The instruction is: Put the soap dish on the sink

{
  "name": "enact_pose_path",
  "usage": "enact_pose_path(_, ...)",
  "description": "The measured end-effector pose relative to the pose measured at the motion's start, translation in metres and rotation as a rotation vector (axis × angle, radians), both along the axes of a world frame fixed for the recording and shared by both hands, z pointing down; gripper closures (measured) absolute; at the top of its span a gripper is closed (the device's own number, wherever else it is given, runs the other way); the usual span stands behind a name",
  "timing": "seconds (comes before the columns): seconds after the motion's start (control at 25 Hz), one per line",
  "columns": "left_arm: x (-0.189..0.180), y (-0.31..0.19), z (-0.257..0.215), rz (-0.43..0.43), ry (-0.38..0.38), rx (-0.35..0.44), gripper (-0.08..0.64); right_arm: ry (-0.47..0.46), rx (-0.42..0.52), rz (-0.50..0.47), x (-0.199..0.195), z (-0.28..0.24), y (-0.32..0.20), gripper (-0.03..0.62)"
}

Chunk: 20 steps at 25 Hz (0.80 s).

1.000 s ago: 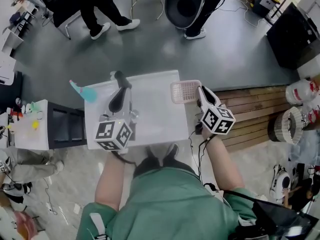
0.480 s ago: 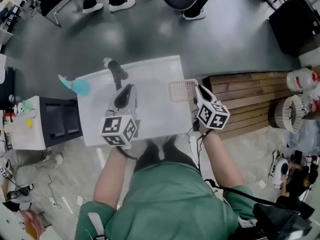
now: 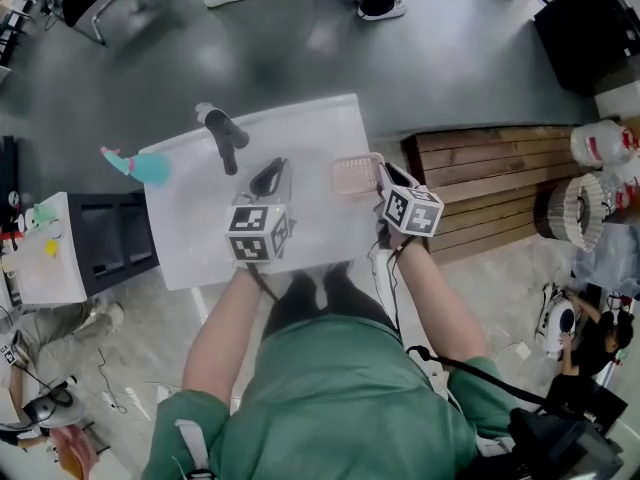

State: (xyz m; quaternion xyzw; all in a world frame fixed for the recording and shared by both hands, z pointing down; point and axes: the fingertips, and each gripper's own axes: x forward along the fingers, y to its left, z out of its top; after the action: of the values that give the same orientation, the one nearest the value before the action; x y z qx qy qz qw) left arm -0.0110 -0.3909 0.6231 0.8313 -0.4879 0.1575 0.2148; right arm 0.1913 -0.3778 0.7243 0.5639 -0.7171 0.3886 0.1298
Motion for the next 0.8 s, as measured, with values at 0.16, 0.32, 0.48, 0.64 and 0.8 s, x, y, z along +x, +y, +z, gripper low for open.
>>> enact_pose_path(0.16, -0.002, -0.001, 0.015, 0.004, -0.008, -0.029, 0.523, 0.012, -0.038, -0.003, -0.001, 0.015, -0.002, 0.537)
enact_pose_path(0.32, -0.006, -0.001, 0.019, -0.002, -0.001, -0.039, 0.523, 0.034, -0.067, -0.005, -0.001, 0.027, -0.002, 0.537)
enact_pose_path(0.48, -0.008, -0.001, 0.020, -0.006, 0.001, -0.045, 0.523, 0.055, -0.080, -0.013, -0.003, 0.031, -0.003, 0.535)
enact_pose_path(0.64, -0.009, -0.001, 0.018, -0.010, 0.005, -0.044, 0.523, 0.075, -0.096, -0.013, -0.001, 0.035, -0.003, 0.535)
enact_pose_path(0.8, -0.009, -0.001, 0.016, -0.006, 0.013, -0.038, 0.523, 0.095, -0.112, -0.014, -0.003, 0.039, -0.002, 0.535)
